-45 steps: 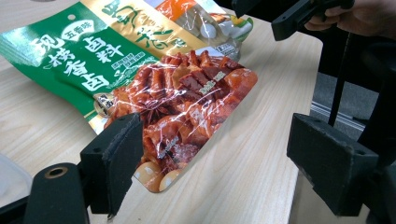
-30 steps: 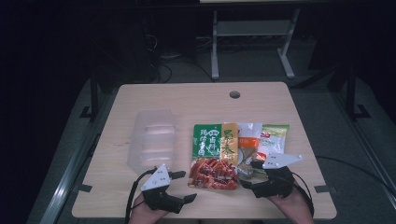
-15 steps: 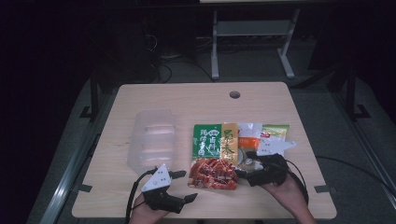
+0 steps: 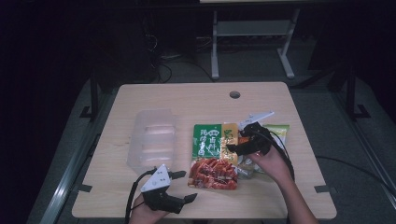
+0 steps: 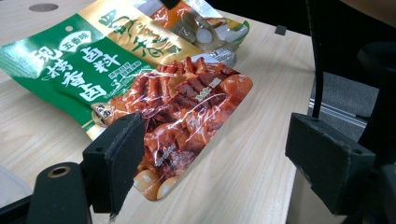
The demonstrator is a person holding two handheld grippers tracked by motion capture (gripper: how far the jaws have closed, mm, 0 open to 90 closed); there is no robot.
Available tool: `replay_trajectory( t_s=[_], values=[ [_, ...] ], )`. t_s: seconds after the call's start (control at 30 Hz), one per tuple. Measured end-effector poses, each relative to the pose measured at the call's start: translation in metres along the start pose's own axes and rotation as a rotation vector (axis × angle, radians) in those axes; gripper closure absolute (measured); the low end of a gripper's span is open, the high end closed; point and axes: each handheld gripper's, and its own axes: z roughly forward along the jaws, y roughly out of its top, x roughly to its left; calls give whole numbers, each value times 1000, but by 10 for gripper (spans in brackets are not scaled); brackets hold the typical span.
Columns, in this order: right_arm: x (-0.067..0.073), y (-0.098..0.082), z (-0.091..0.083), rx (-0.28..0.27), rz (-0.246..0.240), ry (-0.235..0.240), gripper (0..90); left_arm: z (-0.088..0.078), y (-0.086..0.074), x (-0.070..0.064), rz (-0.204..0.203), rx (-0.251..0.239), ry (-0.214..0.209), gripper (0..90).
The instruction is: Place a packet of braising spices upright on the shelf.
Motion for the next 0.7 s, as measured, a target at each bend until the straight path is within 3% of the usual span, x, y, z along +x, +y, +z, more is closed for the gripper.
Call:
replay_trajectory(
  t_s=[0.1, 0.2, 0.43, 0.6, 0.7],
  values=[
    [-13, 3, 9, 24, 36, -23, 212, 1, 0, 0, -2, -2, 0, 194],
    [-18, 4, 14, 42, 57, -35, 217, 1, 0, 0, 0, 1, -1, 194],
    [-31, 4, 38, 103, 107, -12, 242, 3, 0, 1, -10, -1, -3, 194],
    [-31, 4, 46, 110, 104, -10, 276, 5, 0, 1, -4, 8, -6, 194],
    [-33, 2, 54, 104, 130, 27, 333, 4, 0, 1, -7, 4, -5, 194]
  ],
)
